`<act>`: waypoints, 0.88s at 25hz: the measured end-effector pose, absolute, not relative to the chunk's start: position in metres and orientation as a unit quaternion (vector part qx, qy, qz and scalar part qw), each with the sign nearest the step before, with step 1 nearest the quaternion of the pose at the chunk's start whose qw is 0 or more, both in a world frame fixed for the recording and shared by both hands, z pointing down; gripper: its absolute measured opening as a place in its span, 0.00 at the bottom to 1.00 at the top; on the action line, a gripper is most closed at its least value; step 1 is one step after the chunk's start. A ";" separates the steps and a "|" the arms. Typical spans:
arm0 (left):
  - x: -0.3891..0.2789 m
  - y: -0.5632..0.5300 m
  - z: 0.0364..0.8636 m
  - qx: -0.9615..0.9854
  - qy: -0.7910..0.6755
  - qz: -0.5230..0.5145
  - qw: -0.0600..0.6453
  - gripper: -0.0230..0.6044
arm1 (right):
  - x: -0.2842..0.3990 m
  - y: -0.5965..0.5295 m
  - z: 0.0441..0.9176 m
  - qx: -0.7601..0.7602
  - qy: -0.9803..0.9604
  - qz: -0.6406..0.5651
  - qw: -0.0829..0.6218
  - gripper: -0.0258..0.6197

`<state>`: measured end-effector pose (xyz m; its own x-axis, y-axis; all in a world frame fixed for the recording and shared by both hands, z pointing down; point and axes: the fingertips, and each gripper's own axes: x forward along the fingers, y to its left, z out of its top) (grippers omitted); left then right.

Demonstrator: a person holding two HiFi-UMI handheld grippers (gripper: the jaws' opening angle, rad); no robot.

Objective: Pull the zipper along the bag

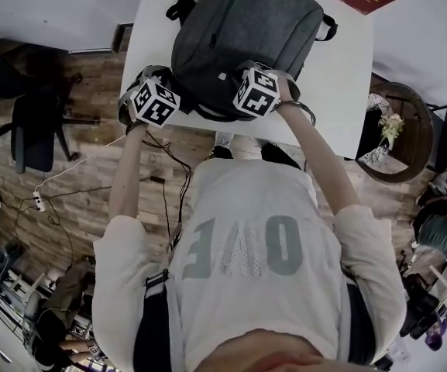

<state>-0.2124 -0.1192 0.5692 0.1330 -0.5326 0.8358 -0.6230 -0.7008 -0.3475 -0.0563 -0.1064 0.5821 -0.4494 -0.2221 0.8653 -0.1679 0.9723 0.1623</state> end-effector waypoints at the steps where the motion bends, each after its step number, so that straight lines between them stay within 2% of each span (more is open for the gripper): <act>1: -0.211 -0.116 0.567 0.752 -0.376 0.540 0.036 0.08 | -0.056 -0.107 0.583 0.115 -0.851 -0.025 0.512 0.08; 12: -0.204 -0.097 0.562 0.751 -0.349 0.558 0.064 0.08 | -0.055 -0.107 0.582 0.103 -0.856 -0.020 0.506 0.08; 18: -0.196 -0.080 0.559 0.777 -0.310 0.518 0.181 0.08 | -0.054 -0.108 0.583 0.103 -0.856 -0.014 0.507 0.08; 22: -0.181 -0.048 0.551 0.789 -0.275 0.513 0.196 0.08 | -0.054 -0.109 0.583 0.115 -0.858 -0.018 0.501 0.08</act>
